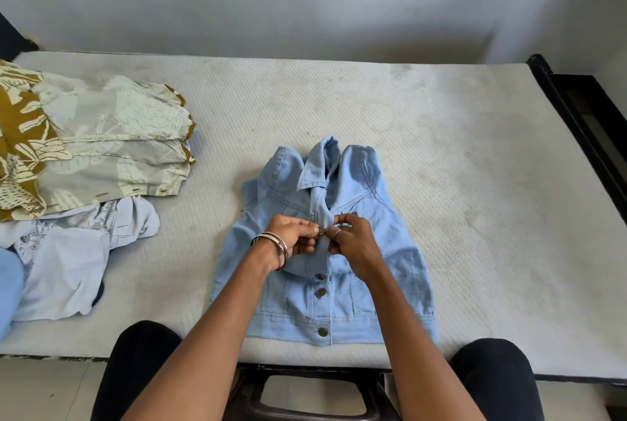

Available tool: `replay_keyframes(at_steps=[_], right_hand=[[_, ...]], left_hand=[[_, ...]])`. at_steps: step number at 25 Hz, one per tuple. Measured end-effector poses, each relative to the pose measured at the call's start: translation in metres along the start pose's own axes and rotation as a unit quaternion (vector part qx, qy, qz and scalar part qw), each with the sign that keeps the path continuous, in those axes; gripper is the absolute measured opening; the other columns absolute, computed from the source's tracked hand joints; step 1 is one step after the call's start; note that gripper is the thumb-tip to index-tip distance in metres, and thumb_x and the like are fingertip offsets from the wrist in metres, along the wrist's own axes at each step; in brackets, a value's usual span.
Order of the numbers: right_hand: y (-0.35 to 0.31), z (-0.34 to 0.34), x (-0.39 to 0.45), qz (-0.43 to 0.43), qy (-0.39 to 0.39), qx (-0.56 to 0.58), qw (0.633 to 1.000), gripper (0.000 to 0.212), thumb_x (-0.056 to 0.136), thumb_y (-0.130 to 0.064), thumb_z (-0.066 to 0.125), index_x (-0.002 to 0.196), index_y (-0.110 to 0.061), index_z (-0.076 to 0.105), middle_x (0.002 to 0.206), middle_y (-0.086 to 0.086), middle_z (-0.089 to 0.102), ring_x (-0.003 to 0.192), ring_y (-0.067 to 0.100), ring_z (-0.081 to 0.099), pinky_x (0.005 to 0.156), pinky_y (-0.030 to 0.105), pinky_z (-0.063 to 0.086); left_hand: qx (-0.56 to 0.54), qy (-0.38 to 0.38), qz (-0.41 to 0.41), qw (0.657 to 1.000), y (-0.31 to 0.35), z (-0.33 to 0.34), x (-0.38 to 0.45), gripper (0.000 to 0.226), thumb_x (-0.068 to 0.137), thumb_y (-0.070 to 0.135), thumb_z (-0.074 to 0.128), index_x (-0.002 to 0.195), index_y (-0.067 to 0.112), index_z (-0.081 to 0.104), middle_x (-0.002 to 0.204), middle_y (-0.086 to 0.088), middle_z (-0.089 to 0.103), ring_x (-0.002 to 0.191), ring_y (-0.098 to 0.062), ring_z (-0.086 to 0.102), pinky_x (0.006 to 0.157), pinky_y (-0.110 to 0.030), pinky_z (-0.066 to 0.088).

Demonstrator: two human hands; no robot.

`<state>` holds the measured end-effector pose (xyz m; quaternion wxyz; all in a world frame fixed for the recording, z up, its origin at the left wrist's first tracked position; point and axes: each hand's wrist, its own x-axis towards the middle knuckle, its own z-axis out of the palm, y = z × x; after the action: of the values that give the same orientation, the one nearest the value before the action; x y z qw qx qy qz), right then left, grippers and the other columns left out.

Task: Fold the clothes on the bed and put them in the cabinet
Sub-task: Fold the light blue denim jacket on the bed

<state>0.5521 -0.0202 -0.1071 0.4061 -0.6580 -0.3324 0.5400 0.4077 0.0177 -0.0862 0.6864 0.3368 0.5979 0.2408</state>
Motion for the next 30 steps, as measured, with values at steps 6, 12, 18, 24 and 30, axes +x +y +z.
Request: replay_keyframes(at_steps=[6,12,18,24,30], right_hand=[[0.011,-0.021,-0.049,0.194,-0.329,-0.131,0.915,0.014,0.085,0.020,0.051,0.093,0.011,0.058,0.085,0.031,0.067,0.070,0.041,0.071,0.067,0.043,0.061],[-0.036,-0.029,-0.001,-0.050,-0.055,-0.366,0.928,0.012,0.093,-0.002,0.057,0.087,0.001,0.067,0.077,0.016,0.071,0.076,0.035,0.071,0.071,0.037,0.057],[-0.049,-0.004,0.065,-0.120,-0.060,-0.582,0.802,0.083,0.085,-0.041,0.071,0.150,-0.012,0.028,0.141,0.008,0.049,0.132,0.030,0.043,0.108,0.049,0.027],[-0.067,-0.076,0.060,0.008,0.126,-0.648,0.752,0.016,0.083,-0.007,0.057,0.093,-0.017,0.051,0.096,0.008,0.064,0.103,0.029,0.060,0.108,0.055,0.019],[-0.158,-0.109,0.048,-0.212,0.387,-0.278,0.853,0.047,0.074,-0.011,0.037,0.114,-0.002,0.060,0.107,0.025,0.064,0.105,0.043,0.056,0.089,0.042,0.037]], left_hand=[[0.092,0.162,0.138,0.973,0.007,-0.030,0.002,0.008,0.089,0.009,0.066,0.084,0.004,0.070,0.051,0.000,0.065,0.033,-0.005,0.045,0.040,-0.019,0.040],[0.393,0.117,0.386,0.826,0.027,-0.033,0.036,0.041,0.081,0.002,0.068,0.122,0.004,0.062,0.123,-0.013,0.061,0.114,-0.027,0.058,0.101,-0.034,0.044],[0.794,0.010,0.173,0.583,0.045,-0.006,0.084,0.058,0.088,0.039,0.057,0.142,0.025,0.038,0.136,-0.002,0.054,0.130,-0.024,0.044,0.112,-0.049,0.015],[0.552,0.367,0.140,0.736,0.075,-0.087,0.066,0.024,0.088,0.026,0.054,0.110,0.018,0.060,0.109,-0.014,0.066,0.110,-0.035,0.058,0.094,-0.045,0.039],[0.266,0.472,0.320,0.777,0.159,-0.103,0.027,0.021,0.084,0.007,0.056,0.103,-0.003,0.060,0.103,-0.032,0.061,0.099,-0.045,0.055,0.080,-0.043,0.038]])
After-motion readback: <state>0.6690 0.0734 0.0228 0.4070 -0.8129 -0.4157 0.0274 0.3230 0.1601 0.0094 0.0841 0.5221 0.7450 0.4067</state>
